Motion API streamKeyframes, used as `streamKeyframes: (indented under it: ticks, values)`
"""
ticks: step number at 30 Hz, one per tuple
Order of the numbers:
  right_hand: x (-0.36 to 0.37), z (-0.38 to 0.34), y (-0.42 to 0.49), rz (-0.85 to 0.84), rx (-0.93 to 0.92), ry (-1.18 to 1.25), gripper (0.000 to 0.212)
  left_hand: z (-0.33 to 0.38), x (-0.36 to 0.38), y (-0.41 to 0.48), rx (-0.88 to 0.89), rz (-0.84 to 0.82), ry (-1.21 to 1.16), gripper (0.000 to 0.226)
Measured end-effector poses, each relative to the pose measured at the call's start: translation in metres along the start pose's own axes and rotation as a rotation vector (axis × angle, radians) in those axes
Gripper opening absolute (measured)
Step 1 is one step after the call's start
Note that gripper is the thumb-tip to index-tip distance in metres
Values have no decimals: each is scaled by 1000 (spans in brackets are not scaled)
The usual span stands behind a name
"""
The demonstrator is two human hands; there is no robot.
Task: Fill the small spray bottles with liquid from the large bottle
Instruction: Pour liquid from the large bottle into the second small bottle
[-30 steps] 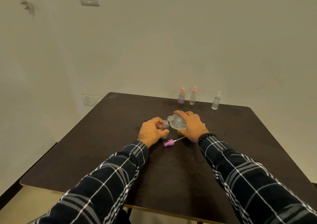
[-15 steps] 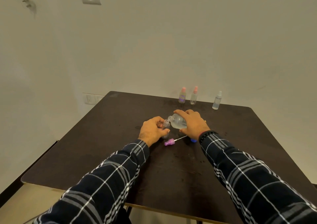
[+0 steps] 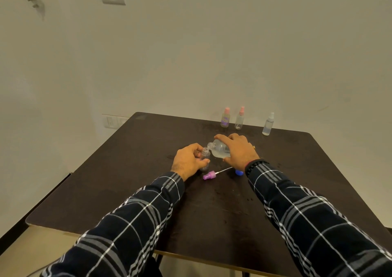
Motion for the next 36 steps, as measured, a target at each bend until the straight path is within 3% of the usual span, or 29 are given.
streamKeyframes:
  ticks: [36]
  values:
    - [-13, -4, 1, 40, 1, -151, 77, -4, -1, 3, 10, 15, -10, 34]
Point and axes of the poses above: each hand's wrist, its own y-axis towards the middle knuckle, its own x-axis out of the palm, z = x × y, the point moved 6 cm from there along y, towards the middle knuckle, and after that the axes turned 13 degrees about -y, right-handed, at the moved point
